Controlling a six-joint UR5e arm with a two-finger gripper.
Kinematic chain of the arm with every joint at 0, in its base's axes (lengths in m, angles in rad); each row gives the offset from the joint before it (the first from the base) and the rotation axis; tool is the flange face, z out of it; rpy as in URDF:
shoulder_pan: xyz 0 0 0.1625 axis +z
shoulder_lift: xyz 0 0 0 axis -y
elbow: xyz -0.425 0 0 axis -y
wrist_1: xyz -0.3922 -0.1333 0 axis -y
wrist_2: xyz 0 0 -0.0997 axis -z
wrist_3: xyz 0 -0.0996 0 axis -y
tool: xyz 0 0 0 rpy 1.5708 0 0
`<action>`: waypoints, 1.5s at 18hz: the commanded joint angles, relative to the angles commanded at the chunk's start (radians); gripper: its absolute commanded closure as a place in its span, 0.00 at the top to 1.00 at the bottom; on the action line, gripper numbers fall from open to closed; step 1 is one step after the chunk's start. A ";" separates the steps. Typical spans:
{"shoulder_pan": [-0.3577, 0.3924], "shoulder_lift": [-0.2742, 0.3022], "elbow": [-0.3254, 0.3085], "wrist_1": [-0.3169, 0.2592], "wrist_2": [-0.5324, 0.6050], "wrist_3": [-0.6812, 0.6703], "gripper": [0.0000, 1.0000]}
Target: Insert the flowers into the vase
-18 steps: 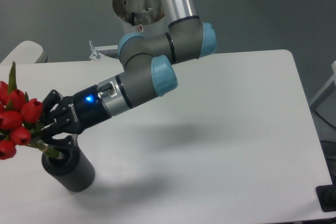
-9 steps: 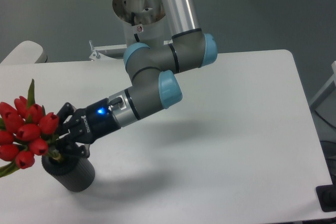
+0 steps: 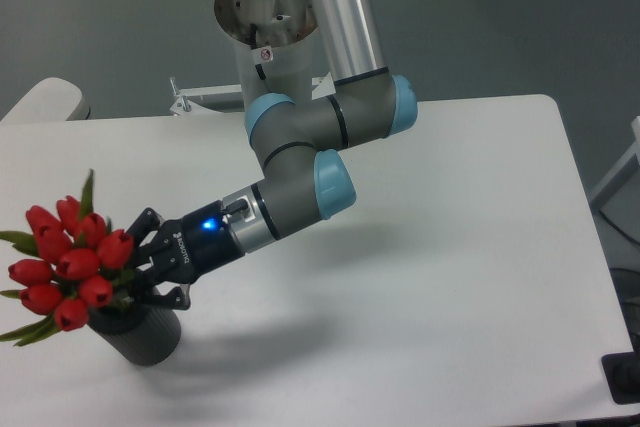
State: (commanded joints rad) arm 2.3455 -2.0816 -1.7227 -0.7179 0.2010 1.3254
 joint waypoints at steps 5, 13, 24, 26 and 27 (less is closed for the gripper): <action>0.000 0.000 -0.005 0.000 0.000 0.000 0.72; 0.002 0.000 -0.021 0.000 0.002 0.002 1.00; 0.073 0.037 -0.048 0.006 0.029 0.069 1.00; 0.113 0.058 -0.052 0.005 0.037 0.092 1.00; 0.126 0.069 -0.055 0.005 0.041 0.094 1.00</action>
State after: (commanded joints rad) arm 2.4711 -2.0127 -1.7779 -0.7133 0.2423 1.4189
